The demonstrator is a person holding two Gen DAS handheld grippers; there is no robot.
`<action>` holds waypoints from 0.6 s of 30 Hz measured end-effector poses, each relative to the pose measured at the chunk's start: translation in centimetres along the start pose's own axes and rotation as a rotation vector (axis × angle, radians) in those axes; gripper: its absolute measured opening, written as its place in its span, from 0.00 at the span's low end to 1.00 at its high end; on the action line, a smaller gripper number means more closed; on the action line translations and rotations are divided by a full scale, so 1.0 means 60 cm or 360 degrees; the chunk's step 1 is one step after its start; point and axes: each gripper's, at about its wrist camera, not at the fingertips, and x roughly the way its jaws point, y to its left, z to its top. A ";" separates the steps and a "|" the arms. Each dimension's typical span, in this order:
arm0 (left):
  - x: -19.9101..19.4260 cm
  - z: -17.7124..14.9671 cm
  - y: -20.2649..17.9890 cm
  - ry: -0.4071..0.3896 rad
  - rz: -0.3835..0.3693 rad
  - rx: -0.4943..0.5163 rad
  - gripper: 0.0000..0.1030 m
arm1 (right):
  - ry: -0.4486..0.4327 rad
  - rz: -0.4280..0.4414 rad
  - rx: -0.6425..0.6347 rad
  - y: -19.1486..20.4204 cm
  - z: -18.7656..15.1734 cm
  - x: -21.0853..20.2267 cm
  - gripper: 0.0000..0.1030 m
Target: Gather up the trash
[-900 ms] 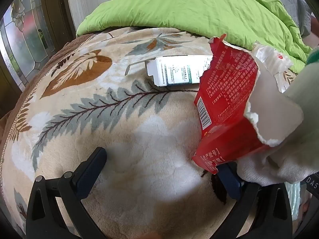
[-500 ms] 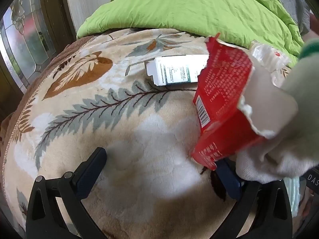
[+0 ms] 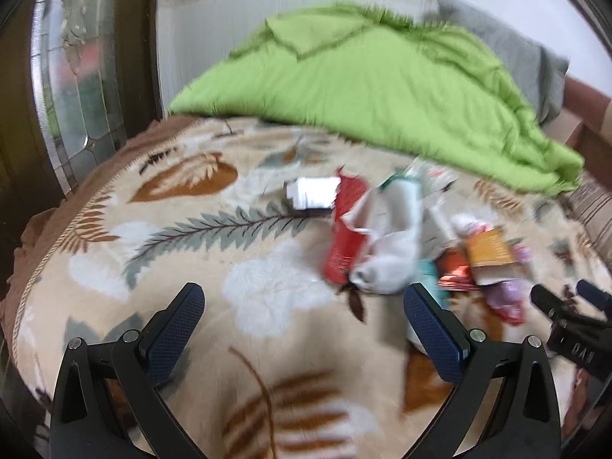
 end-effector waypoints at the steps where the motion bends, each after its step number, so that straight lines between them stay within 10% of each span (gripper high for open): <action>1: -0.023 -0.005 -0.006 -0.0024 -0.0019 0.0016 1.00 | -0.0021 0.0010 -0.0016 0.000 -0.004 -0.021 0.97; 18: -0.219 -0.039 -0.039 -0.0244 -0.0057 0.0141 1.00 | -0.0146 0.0071 -0.0207 0.016 -0.075 -0.218 0.97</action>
